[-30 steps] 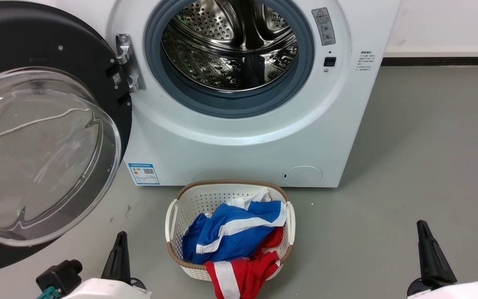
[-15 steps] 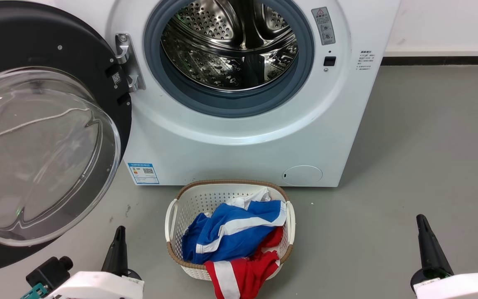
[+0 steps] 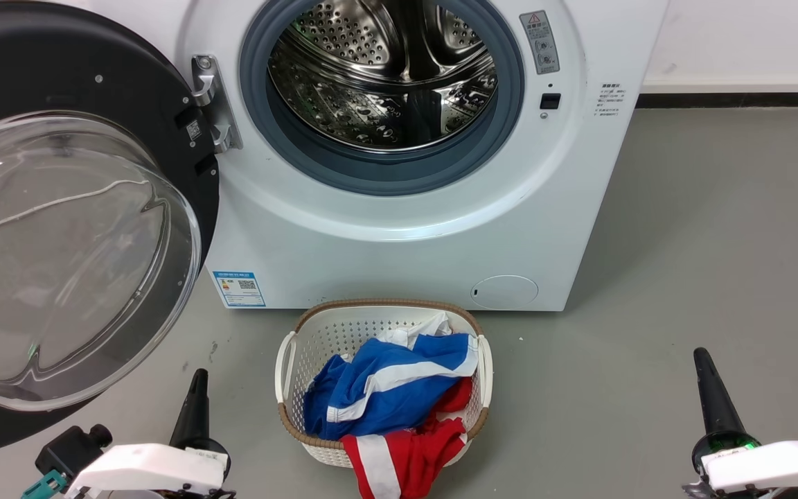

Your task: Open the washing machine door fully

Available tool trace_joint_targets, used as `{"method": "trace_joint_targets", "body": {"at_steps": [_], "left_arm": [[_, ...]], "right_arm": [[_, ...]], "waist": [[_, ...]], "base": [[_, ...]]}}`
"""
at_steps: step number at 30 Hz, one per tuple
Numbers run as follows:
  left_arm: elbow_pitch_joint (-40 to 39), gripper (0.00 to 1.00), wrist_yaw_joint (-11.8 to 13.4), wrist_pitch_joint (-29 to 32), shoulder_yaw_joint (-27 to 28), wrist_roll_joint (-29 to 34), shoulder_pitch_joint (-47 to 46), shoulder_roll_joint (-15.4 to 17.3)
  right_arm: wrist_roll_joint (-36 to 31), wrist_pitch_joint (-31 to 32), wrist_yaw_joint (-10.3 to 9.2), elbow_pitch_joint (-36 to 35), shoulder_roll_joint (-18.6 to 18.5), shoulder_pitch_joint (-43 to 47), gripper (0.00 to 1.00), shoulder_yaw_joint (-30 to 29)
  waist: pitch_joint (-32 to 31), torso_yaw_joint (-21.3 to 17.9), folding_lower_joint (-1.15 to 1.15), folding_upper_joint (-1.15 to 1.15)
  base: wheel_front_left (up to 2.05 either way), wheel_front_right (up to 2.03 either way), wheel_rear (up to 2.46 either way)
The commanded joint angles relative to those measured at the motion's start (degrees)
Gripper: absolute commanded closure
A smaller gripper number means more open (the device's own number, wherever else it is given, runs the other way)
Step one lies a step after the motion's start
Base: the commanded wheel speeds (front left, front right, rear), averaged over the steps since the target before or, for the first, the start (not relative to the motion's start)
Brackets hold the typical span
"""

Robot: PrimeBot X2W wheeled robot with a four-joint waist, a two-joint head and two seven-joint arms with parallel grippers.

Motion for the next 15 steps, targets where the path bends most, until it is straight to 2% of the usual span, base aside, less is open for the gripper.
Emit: {"method": "trace_joint_targets", "body": {"at_steps": [1, 15], "left_arm": [[-0.39, 1.0, -0.45, 0.39, 0.24, -1.55, -1.52, 0.1], [0.24, 1.0, -1.02, 2.58, 0.98, -10.44, -2.7, 0.11]], "right_arm": [[1.71, 0.22, 0.01, -0.12, -0.46, -1.48, 1.0, -0.1], [10.51, 2.42, 0.01, 1.6, -0.46, -3.32, 1.0, -0.47]], "waist": [[0.01, 0.0, 0.0, 0.0], [0.09, -0.04, 0.0, 0.0]], "base": [[0.0, 0.0, 0.0], [0.0, 0.0, 0.0]]}}
